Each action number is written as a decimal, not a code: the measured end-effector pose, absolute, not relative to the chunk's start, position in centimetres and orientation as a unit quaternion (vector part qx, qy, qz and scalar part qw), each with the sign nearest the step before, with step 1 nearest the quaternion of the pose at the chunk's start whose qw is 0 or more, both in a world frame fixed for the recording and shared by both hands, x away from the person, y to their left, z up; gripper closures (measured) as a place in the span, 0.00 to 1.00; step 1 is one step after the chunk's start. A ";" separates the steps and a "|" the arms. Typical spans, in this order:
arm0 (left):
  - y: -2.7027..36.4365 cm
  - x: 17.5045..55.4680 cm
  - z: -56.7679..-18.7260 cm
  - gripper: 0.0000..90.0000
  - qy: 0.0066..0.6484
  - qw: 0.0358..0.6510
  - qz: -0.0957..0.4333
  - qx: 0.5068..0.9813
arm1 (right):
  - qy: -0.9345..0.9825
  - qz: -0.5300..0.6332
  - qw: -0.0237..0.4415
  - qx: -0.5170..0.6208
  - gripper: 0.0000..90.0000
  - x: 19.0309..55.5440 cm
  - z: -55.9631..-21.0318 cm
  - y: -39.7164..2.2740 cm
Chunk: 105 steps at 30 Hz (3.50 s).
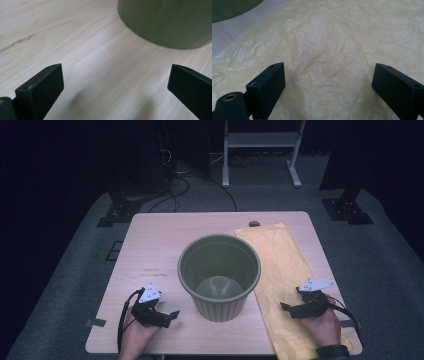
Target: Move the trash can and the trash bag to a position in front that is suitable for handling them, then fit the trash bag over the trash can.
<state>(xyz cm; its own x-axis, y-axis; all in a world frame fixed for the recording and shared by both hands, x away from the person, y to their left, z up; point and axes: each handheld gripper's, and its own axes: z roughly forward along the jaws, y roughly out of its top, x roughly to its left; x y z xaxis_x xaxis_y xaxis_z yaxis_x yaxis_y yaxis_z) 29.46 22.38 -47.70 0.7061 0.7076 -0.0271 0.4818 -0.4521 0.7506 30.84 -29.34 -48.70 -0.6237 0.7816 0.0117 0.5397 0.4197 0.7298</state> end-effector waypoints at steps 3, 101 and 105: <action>22.3 29.7 -48.4 0.00 0.349 0.356 0.152 0.853 | 0.826 0.361 0.168 0.400 0.12 30.8 -48.7 -29.4; 22.3 29.9 -48.4 0.00 0.351 0.355 0.153 0.853 | 0.838 0.394 0.047 0.375 0.22 35.6 -46.9 -20.7; 22.3 29.9 -48.4 0.00 0.351 0.355 0.153 0.853 | 0.847 0.378 0.063 0.368 0.21 35.5 -47.3 -19.7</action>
